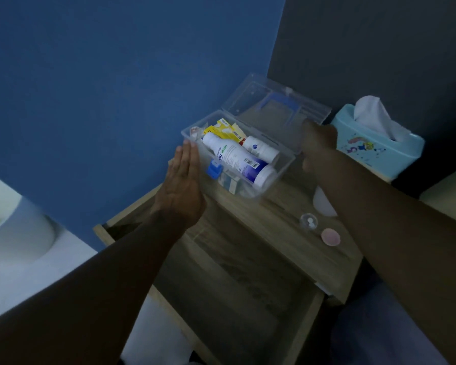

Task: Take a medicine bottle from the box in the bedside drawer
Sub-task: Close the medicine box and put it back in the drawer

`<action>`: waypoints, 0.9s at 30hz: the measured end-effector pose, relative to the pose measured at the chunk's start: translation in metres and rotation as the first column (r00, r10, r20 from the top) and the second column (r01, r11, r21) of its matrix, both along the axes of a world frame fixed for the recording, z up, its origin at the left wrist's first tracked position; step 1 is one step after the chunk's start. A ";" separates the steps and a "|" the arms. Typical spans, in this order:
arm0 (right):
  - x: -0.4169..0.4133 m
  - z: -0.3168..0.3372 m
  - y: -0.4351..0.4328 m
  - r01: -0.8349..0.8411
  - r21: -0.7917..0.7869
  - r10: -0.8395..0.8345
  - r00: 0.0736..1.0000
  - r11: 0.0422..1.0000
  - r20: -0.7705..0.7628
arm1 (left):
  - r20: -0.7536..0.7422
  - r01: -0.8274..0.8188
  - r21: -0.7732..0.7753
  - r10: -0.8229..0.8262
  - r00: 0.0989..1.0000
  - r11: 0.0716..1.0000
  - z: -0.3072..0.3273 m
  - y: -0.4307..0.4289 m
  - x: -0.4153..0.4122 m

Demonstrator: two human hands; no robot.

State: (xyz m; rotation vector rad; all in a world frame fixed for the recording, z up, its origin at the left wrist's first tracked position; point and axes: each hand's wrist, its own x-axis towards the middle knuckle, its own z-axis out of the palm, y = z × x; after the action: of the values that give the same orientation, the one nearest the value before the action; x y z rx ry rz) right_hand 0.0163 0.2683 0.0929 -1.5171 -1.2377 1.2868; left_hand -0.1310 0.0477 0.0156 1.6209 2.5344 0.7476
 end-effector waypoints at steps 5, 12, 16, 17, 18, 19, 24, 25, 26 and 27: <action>0.007 0.012 -0.024 -0.038 0.404 -0.013 0.992 0.914 0.122 | 0.023 0.002 -0.084 0.000 1.000 0.996 0.014 0.010 0.004; 0.024 -0.003 -0.063 -0.328 0.627 0.201 0.943 0.707 0.267 | 0.075 0.009 -0.162 0.003 0.997 0.987 0.024 0.007 0.003; 0.034 -0.020 -0.078 -0.429 0.702 0.236 0.903 0.569 0.361 | 0.114 0.033 -0.172 -0.014 0.993 0.985 0.019 0.001 0.007; 0.037 -0.025 -0.082 -0.457 0.698 0.247 0.889 0.551 0.386 | 0.124 0.037 -0.180 -0.015 0.992 0.983 0.018 0.000 0.008; 0.040 -0.029 -0.085 -0.489 0.695 0.260 0.871 0.527 0.416 | 0.134 0.037 -0.187 -0.012 0.991 0.982 0.016 -0.001 0.009; 0.042 -0.033 -0.088 -0.523 0.694 0.278 0.852 0.495 0.444 | 0.142 0.035 -0.188 -0.008 0.990 0.982 0.015 -0.002 0.011; 0.051 -0.050 -0.105 -0.673 0.634 0.289 0.738 0.381 0.610 | 0.206 0.026 -0.189 0.014 0.978 0.982 0.014 -0.004 0.022; 0.052 -0.052 -0.107 -0.692 0.619 0.279 0.719 0.371 0.637 | 0.216 0.021 -0.201 0.023 0.976 0.979 0.014 -0.005 0.023; 0.053 -0.053 -0.108 -0.709 0.610 0.268 0.701 0.354 0.660 | 0.219 0.017 -0.213 0.031 0.975 0.977 0.015 -0.005 0.024; 0.054 -0.053 -0.108 -0.725 0.604 0.254 0.685 0.330 0.683 | 0.221 0.018 -0.223 0.032 0.975 0.975 0.016 -0.005 0.025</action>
State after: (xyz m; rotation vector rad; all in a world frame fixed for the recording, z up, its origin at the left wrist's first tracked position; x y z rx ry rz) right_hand 0.0701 0.1598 0.0401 -0.6454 -2.3882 0.3558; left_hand -0.1061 0.0431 0.0313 1.3743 2.3685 0.5819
